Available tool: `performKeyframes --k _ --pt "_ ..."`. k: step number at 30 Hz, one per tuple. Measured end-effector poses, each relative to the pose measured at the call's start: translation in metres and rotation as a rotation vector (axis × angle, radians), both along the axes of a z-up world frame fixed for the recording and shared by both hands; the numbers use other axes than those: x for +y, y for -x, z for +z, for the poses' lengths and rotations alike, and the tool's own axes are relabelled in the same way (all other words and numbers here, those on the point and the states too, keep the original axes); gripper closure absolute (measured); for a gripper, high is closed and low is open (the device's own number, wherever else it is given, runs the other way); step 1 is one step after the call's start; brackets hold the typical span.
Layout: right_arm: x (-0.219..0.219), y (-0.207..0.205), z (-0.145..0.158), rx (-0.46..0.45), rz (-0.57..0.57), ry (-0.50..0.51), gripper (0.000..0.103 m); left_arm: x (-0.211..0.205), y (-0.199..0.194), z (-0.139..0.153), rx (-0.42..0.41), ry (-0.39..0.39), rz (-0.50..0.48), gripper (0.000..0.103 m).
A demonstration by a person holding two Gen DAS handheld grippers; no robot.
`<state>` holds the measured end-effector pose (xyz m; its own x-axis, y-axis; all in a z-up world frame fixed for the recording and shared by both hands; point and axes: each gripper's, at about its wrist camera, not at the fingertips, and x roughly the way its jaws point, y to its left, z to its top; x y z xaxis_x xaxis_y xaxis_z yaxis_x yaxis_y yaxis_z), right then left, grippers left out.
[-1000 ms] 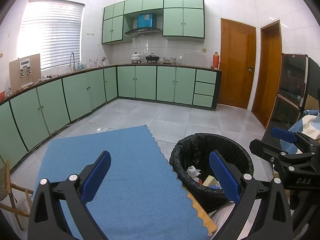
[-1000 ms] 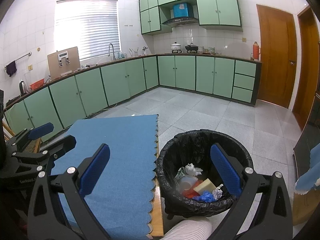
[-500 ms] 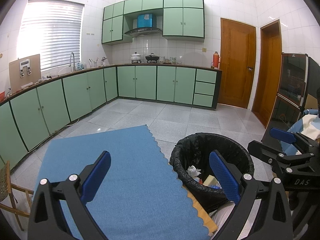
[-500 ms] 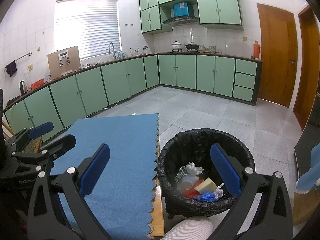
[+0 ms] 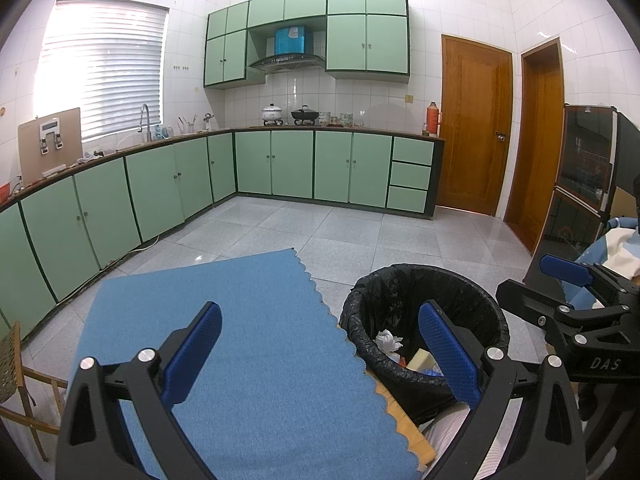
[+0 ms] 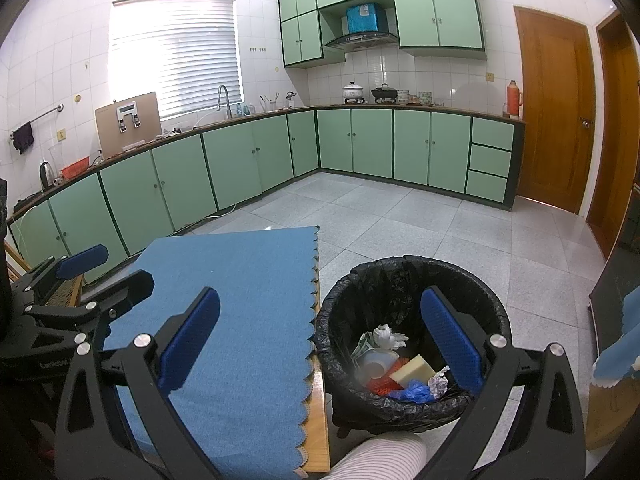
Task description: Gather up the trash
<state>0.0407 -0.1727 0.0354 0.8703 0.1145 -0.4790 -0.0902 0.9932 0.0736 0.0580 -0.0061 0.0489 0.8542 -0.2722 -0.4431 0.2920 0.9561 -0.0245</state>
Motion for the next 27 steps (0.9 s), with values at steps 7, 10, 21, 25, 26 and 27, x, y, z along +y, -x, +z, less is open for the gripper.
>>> performKeyframes --k 7,10,21,25,26,27 --pt "-0.0007 -0.0011 -0.0007 0.001 0.0 0.001 0.005 -0.0002 -0.0002 0.0001 0.0 -0.002 -0.001 0.006" --pt "-0.0008 -0.0012 -0.0007 0.001 0.0 0.001 0.005 0.0003 0.0003 -0.0001 0.0 -0.001 0.0 0.006" --pt "0.0001 -0.0015 -0.0011 0.002 0.0 -0.001 0.005 0.0001 -0.0007 -0.001 0.0 -0.002 0.001 0.006" --pt "0.0004 -0.0015 -0.0011 0.003 0.0 0.0 0.005 -0.0003 -0.0005 -0.0009 0.0 -0.001 0.001 0.006" --pt "0.0003 -0.0015 -0.0011 0.002 0.0 -0.001 0.005 -0.0002 -0.0006 -0.0008 0.0 -0.001 0.001 0.006" --pt "-0.0001 -0.0015 -0.001 0.002 0.0 0.0 0.005 -0.0003 -0.0005 -0.0008 0.0 -0.001 0.001 0.006"
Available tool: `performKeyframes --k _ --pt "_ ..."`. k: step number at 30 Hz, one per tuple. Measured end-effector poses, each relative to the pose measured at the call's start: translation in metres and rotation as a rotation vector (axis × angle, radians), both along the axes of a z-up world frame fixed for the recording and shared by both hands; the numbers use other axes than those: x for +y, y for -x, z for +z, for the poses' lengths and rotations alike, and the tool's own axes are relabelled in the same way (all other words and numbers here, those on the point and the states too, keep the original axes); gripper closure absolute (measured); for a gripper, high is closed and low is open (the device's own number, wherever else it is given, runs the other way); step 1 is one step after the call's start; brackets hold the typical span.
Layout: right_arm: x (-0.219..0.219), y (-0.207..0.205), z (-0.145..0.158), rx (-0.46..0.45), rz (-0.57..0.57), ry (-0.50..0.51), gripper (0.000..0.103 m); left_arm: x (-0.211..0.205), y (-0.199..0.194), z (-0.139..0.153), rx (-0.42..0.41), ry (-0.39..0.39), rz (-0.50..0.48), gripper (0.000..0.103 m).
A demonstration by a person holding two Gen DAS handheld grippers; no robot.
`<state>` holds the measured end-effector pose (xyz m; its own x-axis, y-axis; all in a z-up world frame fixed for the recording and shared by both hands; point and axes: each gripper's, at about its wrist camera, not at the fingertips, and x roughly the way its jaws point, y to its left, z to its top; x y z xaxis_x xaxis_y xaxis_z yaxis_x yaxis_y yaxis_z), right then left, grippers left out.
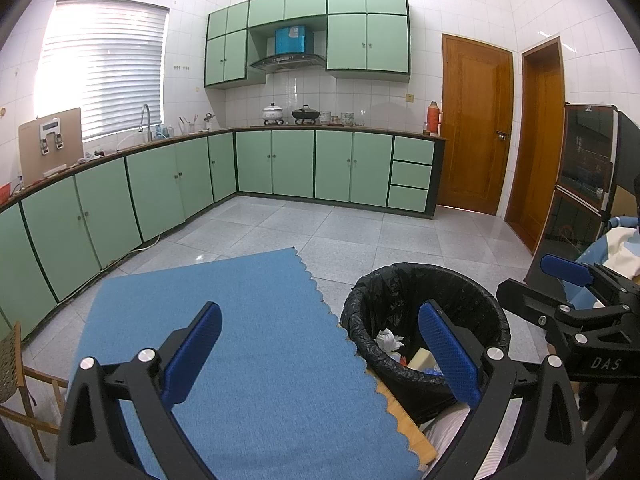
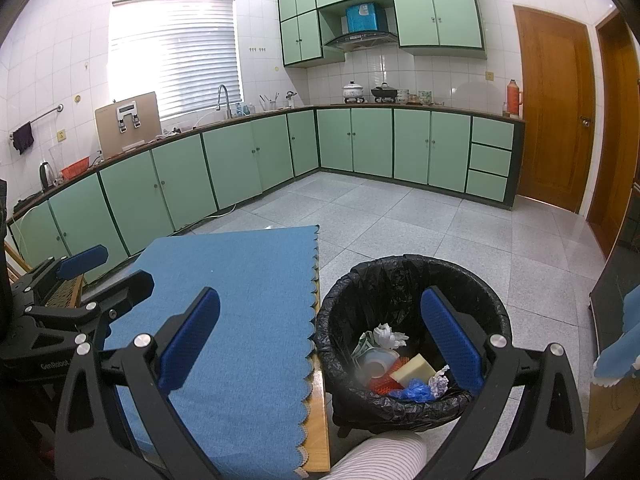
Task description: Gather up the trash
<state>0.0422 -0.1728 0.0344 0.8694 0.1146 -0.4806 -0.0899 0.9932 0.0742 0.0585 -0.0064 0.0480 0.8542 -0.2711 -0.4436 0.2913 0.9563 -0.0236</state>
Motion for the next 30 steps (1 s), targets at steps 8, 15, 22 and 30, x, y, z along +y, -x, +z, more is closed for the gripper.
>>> performKeyframes --k 8,15,22,30 --pt "0.0003 -0.0003 -0.0003 0.002 -0.001 -0.001 0.005 0.0 0.0 -0.0003 0.001 -0.002 0.001 0.006" --pt "0.0006 -0.0005 -0.0016 0.002 0.0 -0.001 0.005 0.0009 -0.0001 -0.001 0.003 -0.003 0.0 0.006" --pt "0.0004 -0.0004 -0.0015 0.002 0.001 -0.001 0.005 0.0 -0.0005 -0.0015 0.003 -0.003 0.002 0.006" --pt "0.0014 -0.0005 -0.0021 0.002 0.001 0.0 0.005 -0.0001 -0.0006 -0.001 0.003 -0.004 0.001 0.006"
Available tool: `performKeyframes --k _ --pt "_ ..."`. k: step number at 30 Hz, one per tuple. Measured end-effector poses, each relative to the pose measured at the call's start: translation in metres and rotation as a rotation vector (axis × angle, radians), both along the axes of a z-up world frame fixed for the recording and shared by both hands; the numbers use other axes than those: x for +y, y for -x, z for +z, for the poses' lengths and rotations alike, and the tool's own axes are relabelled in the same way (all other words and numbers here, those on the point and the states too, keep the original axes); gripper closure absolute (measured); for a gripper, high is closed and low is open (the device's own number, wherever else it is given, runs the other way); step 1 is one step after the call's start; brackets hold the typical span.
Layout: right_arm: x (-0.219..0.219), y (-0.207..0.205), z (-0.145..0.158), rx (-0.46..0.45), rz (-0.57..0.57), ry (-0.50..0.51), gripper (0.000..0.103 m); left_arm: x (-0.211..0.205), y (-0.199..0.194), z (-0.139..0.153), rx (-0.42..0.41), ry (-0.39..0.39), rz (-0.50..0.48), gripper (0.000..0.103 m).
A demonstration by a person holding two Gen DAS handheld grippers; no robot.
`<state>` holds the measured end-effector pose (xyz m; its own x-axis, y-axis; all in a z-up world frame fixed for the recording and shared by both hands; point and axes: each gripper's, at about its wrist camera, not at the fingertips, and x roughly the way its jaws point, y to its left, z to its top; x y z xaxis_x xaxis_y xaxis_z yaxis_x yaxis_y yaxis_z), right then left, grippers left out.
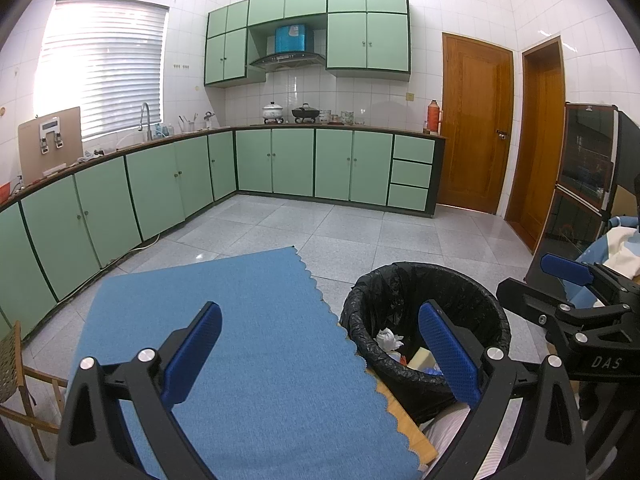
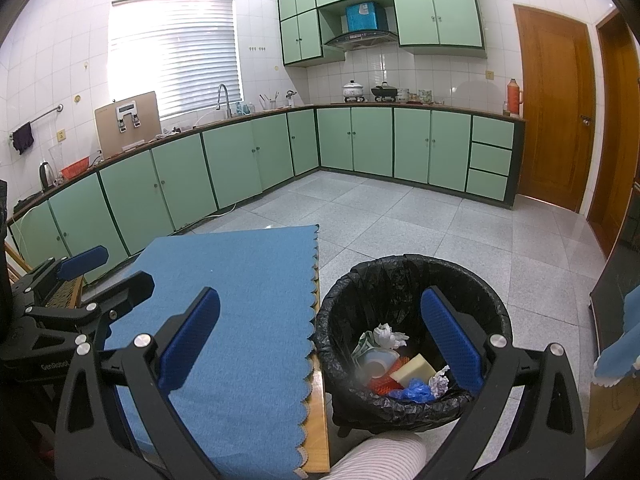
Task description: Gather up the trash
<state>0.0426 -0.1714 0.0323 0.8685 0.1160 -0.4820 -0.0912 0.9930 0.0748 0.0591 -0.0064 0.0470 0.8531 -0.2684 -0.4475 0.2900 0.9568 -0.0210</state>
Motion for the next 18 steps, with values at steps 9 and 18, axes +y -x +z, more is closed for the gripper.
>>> performKeyframes --k 9,18 --pt "-0.0002 -0.0001 0.0 0.001 -0.001 -0.001 0.005 0.0002 0.0002 0.0007 0.002 0.004 -0.001 0.006" --pt "-0.0015 -0.0028 -0.0017 0.006 -0.001 -0.003 0.005 0.0008 -0.0011 -0.0038 0.011 0.003 0.008 0.006"
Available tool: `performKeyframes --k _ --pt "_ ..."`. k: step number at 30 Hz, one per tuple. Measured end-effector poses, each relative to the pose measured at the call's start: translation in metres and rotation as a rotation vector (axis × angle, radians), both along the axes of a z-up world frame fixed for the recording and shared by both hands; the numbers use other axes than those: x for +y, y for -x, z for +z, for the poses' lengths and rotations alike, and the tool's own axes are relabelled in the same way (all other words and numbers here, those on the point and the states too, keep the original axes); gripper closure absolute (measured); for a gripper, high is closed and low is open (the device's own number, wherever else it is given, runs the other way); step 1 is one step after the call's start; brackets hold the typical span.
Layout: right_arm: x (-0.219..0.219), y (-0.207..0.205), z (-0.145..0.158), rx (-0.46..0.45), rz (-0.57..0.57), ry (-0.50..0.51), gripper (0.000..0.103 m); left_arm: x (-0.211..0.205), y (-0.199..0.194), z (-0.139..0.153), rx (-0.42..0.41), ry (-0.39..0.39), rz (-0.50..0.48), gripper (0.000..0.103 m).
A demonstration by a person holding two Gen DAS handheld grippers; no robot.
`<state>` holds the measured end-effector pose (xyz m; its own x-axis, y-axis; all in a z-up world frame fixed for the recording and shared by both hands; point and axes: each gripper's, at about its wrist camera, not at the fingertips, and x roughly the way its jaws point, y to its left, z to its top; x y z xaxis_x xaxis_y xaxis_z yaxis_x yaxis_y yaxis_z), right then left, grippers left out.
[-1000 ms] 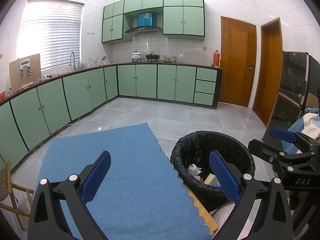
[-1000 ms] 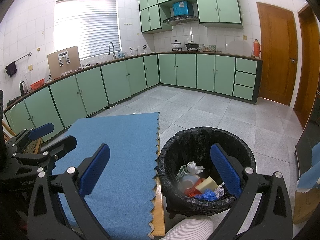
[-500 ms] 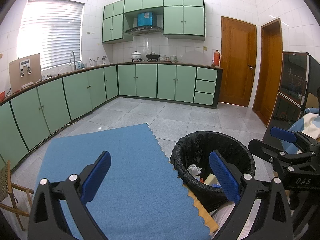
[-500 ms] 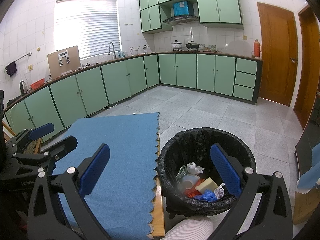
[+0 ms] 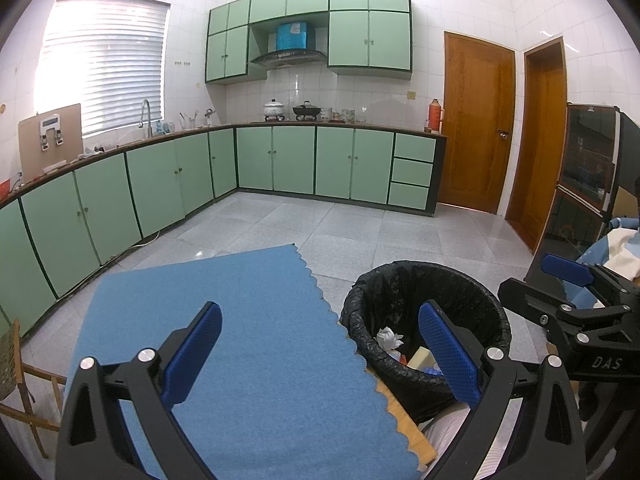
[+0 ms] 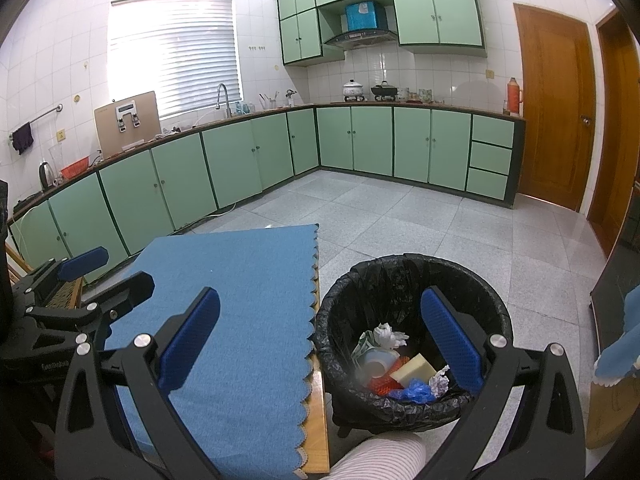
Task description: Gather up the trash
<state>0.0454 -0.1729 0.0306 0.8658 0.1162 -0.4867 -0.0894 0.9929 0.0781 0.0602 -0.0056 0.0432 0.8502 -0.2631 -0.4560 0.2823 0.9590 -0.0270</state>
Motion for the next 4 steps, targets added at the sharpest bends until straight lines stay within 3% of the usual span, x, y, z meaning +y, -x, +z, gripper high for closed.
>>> performKeyframes --k 4 --pt "-0.0008 -0.0022 -0.0005 0.002 0.001 -0.001 0.005 -0.0001 0.0009 -0.0016 0.001 -0.001 0.003 0.006"
